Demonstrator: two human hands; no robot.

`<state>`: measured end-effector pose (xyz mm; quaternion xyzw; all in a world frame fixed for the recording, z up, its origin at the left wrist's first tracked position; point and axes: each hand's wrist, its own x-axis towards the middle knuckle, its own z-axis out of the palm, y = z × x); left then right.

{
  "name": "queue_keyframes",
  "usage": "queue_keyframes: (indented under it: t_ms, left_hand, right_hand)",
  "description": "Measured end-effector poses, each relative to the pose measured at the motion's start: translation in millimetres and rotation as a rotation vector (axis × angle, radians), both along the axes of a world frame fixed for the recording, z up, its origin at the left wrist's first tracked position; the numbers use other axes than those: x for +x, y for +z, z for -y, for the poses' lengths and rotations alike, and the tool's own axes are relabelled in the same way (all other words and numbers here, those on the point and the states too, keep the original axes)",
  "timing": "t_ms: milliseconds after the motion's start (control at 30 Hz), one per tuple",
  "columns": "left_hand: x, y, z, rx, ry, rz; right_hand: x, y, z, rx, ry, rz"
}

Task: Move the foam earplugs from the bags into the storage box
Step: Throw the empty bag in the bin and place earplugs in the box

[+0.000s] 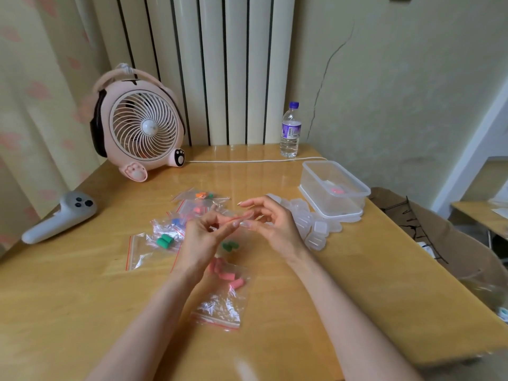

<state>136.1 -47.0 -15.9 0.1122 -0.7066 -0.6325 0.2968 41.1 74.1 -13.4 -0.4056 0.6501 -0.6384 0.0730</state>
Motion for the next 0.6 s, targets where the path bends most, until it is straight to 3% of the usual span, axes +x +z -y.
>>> queue_keyframes:
  t_ms: [167,300,433,600]
  left_hand:
    - [2,3,0,0.122,-0.029,0.022]
    - [-1,3,-3,0.118,-0.025,0.022]
    - [-2,1,0,-0.031,-0.079,-0.061]
    - [-3,-3,8,-0.435,-0.048,-0.031]
  right_hand:
    - [-1,5,-6,-0.009,0.137,0.065]
    - [-2,6,-6,0.058,0.123,0.040]
    - [-5,3,-6,0.098,0.001,-0.010]
    - [-7,8,-12,0.095,-0.010,-0.005]
